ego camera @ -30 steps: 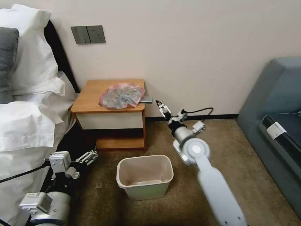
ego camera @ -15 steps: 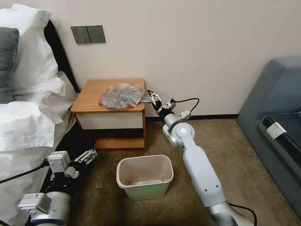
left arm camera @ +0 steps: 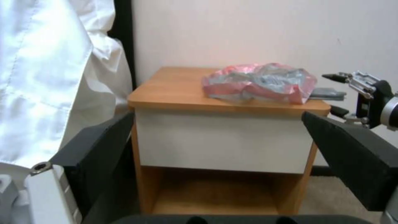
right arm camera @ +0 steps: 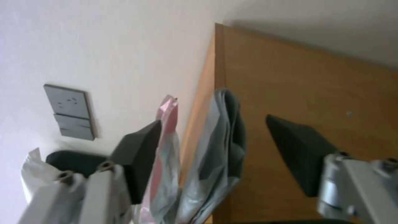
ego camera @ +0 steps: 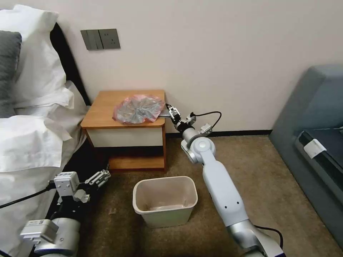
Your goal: Pick up the garbage bag from the table and place it over the trash can.
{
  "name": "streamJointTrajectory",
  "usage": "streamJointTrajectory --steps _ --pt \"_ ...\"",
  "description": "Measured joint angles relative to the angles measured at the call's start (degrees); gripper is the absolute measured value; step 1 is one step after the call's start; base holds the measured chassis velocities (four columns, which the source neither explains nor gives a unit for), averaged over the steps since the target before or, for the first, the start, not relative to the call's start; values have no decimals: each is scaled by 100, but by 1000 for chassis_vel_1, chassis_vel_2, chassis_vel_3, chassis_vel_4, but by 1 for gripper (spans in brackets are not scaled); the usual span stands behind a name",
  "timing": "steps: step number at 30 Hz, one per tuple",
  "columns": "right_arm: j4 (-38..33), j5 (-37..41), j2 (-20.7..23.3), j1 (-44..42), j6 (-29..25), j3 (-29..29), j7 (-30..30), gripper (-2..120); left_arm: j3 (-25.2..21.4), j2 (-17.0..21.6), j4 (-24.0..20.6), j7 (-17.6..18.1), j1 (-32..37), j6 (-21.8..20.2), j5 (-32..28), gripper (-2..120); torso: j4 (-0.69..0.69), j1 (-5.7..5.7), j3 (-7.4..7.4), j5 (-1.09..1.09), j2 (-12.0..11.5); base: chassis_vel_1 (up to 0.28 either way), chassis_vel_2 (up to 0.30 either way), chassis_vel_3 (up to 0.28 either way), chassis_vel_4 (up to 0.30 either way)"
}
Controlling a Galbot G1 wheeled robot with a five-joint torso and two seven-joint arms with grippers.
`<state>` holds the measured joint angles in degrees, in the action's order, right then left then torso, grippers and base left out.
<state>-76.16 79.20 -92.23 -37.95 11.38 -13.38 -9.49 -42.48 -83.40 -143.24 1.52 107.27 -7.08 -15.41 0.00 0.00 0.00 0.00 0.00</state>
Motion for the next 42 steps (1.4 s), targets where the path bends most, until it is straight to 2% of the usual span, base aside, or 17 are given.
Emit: streamJointTrajectory --steps 2,5,6,9,10,13,15,17,20,27,29,31,34,35,39,40,42 --pt "9 -20 0 0 -3 2 3 64 -2 5 0 2 0 0 -2 100 0 0 0 0 0 0 0 0 0" --pt "10 -73 1 -2 -10 14 5 47 -5 21 0 6 -2 4 -7 100 0 0 0 0 0 0 0 0 0" --pt "10 -73 1 -2 -10 14 5 47 -5 21 0 6 -2 4 -7 100 0 0 0 0 0 0 0 0 0" --pt "-7 -130 3 -33 -16 46 -2 34 -4 22 0 8 -6 13 -8 100 0 0 0 0 0 0 0 0 0" --pt "-7 -130 3 -33 -16 46 -2 34 -4 22 0 8 -6 13 -8 100 0 0 0 0 0 0 0 0 0" --pt "-69 -253 5 -100 -40 92 -6 20 -3 18 0 5 -7 19 0 100 0 0 0 0 0 0 0 0 0" --pt "-93 -275 6 -118 -48 104 -10 16 -3 17 0 2 -8 21 2 100 0 0 0 0 0 0 0 0 0" --pt "-185 -302 58 -184 -63 154 -32 5 0 13 0 -5 -9 25 12 100 1 0 0 0 0 0 0 0 0" --pt "-325 -304 149 -264 -80 206 -96 0 4 4 0 -8 -7 34 24 100 0 0 0 0 1 0 0 0 0" --pt "-1052 -147 464 -612 -97 367 -418 0 9 4 0 -50 -11 98 144 100 0 0 -1 1 1 0 0 0 0" --pt "-1620 -5 704 -912 -108 507 -724 0 43 -5 0 -81 -17 112 191 100 0 0 0 1 1 0 0 0 0" --pt "-1740 8 753 -981 -121 540 -787 0 48 -9 0 -85 -15 115 201 100 0 0 -1 0 1 0 0 0 0" --pt "-2439 75 979 -1400 -141 715 -1221 0 60 -15 0 -106 -5 125 232 100 0 0 -1 1 1 0 0 0 0" --pt "-2439 75 979 -1400 -141 715 -1221 0 60 -15 0 -106 -5 125 232 100 0 0 -1 1 1 0 0 0 0" --pt "-3744 123 1312 -2113 -142 1100 -1872 0 70 13 0 -113 0 140 244 100 0 0 -1 1 1 0 0 0 0" --pt "-3744 123 1312 -2113 -142 1100 -1872 0 70 13 0 -113 0 140 244 100 0 0 -1 1 1 0 0 0 0" --pt "-4181 110 1487 -2392 -99 1222 -2078 0 77 14 0 -115 -5 148 246 100 1 0 0 0 1 0 0 0 0"
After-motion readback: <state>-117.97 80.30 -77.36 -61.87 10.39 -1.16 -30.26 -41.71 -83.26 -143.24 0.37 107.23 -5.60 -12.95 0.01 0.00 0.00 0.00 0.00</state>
